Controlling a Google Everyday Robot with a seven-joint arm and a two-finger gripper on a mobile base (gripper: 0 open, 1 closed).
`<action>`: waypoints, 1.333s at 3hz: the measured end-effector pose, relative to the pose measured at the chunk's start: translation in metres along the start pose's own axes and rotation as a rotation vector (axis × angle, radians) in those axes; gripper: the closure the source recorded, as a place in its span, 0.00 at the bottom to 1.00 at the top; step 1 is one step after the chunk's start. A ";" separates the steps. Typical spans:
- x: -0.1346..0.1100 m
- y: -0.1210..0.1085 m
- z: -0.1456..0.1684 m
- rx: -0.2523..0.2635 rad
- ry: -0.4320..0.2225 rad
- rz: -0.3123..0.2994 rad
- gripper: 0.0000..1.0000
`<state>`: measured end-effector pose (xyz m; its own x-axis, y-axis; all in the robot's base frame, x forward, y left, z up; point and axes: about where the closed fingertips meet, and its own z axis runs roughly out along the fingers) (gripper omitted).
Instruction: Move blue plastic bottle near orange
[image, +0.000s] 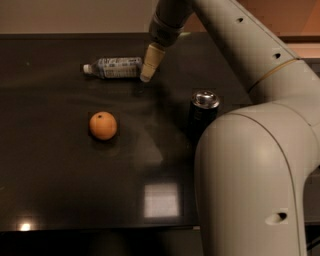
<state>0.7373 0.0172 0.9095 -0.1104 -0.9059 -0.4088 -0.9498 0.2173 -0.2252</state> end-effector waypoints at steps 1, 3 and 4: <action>-0.012 -0.005 0.006 0.024 -0.082 0.033 0.00; -0.017 -0.020 0.028 0.096 -0.122 0.144 0.00; -0.019 -0.022 0.040 0.113 -0.121 0.199 0.00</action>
Offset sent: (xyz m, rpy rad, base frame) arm 0.0268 0.0258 -0.0078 0.1731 -0.0696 -0.1265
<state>0.7719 0.0444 0.8875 -0.2494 -0.7930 -0.5559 -0.8733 0.4322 -0.2248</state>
